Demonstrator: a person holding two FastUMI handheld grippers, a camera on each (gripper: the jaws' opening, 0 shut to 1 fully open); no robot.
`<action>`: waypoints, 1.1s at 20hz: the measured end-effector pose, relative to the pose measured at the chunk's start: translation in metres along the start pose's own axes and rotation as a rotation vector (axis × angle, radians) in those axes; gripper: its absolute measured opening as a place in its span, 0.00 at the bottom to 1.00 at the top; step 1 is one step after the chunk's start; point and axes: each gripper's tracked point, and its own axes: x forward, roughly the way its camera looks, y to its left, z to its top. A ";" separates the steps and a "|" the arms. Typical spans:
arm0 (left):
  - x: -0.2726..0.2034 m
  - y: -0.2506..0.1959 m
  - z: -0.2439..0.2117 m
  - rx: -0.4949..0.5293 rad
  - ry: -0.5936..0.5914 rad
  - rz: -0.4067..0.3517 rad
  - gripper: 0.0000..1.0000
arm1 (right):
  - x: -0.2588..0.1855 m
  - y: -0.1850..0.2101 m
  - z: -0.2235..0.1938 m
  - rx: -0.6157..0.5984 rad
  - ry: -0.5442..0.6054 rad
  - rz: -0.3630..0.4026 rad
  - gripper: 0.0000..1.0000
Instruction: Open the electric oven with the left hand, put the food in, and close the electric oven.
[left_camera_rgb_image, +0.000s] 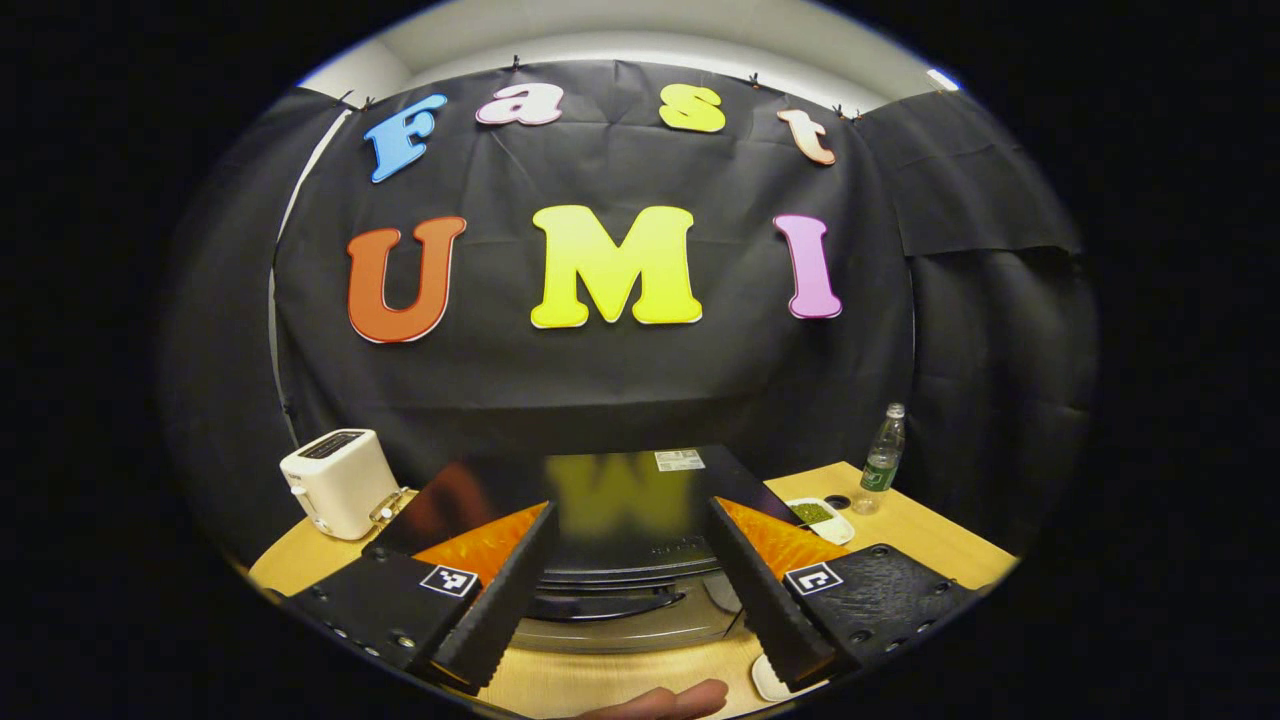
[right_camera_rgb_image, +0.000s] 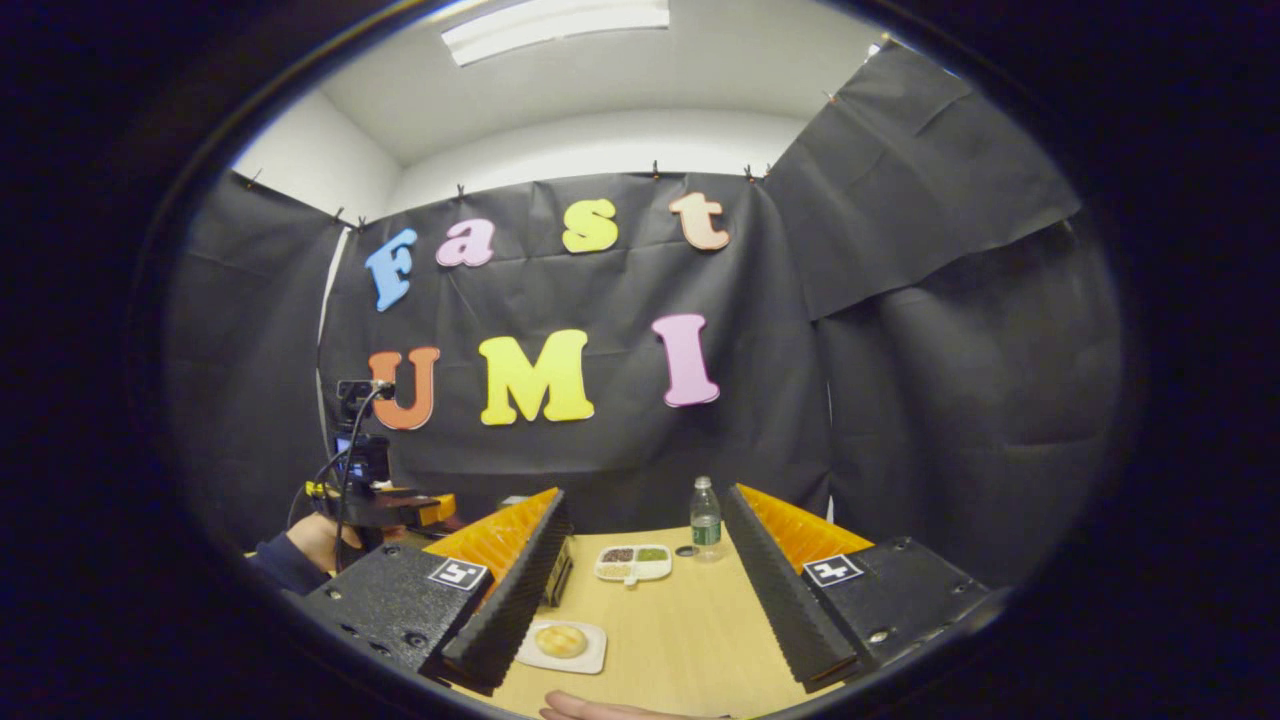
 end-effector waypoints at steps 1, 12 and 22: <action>0.006 -0.002 -0.007 -0.002 0.020 -0.004 0.96 | 0.001 -0.004 -0.007 0.004 0.014 -0.004 0.96; -0.003 0.027 -0.046 -0.053 0.156 0.043 0.98 | -0.004 -0.008 -0.028 0.012 0.067 -0.024 0.96; -0.041 0.024 -0.058 -0.045 0.123 0.057 0.98 | -0.029 0.006 -0.038 -0.002 0.119 -0.034 0.97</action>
